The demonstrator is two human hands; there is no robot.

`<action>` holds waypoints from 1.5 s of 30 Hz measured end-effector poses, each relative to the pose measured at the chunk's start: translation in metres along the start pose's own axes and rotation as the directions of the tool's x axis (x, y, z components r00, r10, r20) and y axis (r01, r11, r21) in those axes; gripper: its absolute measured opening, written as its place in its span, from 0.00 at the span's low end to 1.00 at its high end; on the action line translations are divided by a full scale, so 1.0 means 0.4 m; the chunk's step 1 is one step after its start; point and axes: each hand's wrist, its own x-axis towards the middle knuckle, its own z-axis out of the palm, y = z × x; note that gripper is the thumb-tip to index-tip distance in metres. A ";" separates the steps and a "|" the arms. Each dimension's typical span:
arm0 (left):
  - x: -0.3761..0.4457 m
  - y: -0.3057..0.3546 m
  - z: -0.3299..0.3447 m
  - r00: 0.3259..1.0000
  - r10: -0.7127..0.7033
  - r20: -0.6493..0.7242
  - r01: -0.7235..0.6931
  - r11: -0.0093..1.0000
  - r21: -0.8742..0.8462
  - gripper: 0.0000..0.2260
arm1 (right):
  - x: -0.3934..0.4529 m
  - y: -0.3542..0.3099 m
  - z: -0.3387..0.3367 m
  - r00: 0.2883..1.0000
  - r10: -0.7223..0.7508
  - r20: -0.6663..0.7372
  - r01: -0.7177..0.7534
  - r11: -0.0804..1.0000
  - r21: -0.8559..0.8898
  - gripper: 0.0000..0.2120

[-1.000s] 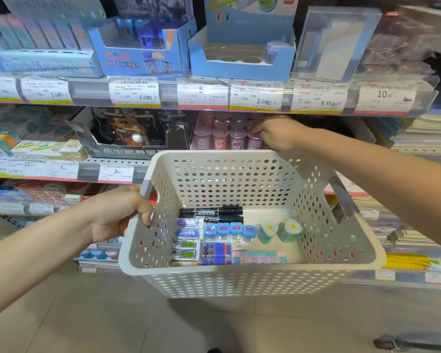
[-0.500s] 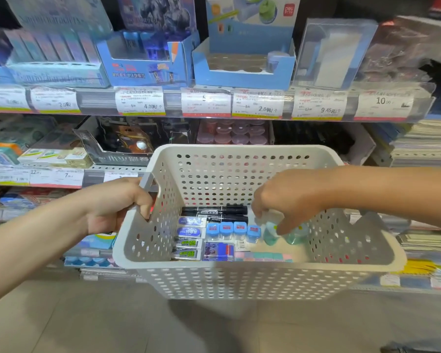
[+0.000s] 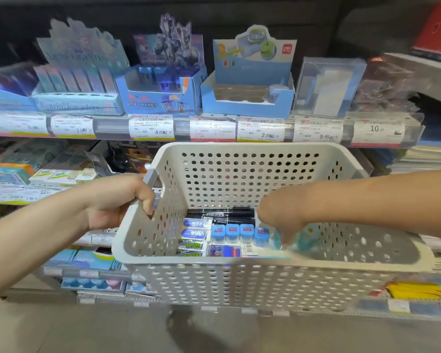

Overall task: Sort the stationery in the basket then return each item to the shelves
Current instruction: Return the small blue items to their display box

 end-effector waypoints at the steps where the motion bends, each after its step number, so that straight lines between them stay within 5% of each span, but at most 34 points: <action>1: -0.003 0.002 0.000 1.000 0.001 0.011 -0.001 1.000 -0.006 0.23 | 0.002 0.001 0.000 1.000 -0.001 0.005 0.001 1.000 -0.001 0.12; 7: -0.006 0.010 -0.019 1.000 0.005 -0.026 -0.005 1.000 0.000 0.26 | -0.004 0.028 -0.042 0.999 0.025 0.033 -0.027 0.999 0.045 0.14; 12: -0.007 0.022 -0.034 0.999 0.009 -0.036 -0.011 0.998 -0.054 0.26 | -0.075 0.142 -0.147 0.980 -0.046 -0.195 0.141 0.848 0.511 0.06; 14: -0.005 0.022 -0.041 0.999 -0.002 -0.041 0.001 0.999 -0.044 0.29 | -0.106 0.190 -0.188 0.920 0.001 -0.392 0.259 0.749 0.610 0.08; 17: -0.004 0.028 -0.044 0.999 -0.002 -0.036 0.000 0.998 -0.059 0.29 | -0.120 0.245 -0.235 0.735 0.236 -0.635 0.375 0.639 0.672 0.12; 21: -0.003 0.036 -0.048 0.999 0.018 -0.035 -0.020 0.998 -0.065 0.25 | -0.055 0.301 -0.280 0.585 0.441 -0.681 0.136 0.774 0.618 0.15; 26: 0.003 0.030 -0.060 0.999 0.020 -0.046 -0.023 0.998 -0.062 0.26 | 0.029 0.310 -0.305 0.616 0.465 -0.636 -0.011 0.812 0.584 0.20; 40: 0.002 0.029 -0.054 0.999 0.043 -0.033 -0.046 0.995 -0.090 0.26 | 0.081 0.318 -0.352 0.576 0.442 -0.688 -0.049 0.859 0.510 0.16; 45: -0.006 0.030 -0.048 0.997 0.055 -0.045 -0.060 0.993 -0.106 0.25 | 0.078 0.333 -0.355 0.616 0.408 -0.673 -0.029 0.866 0.499 0.17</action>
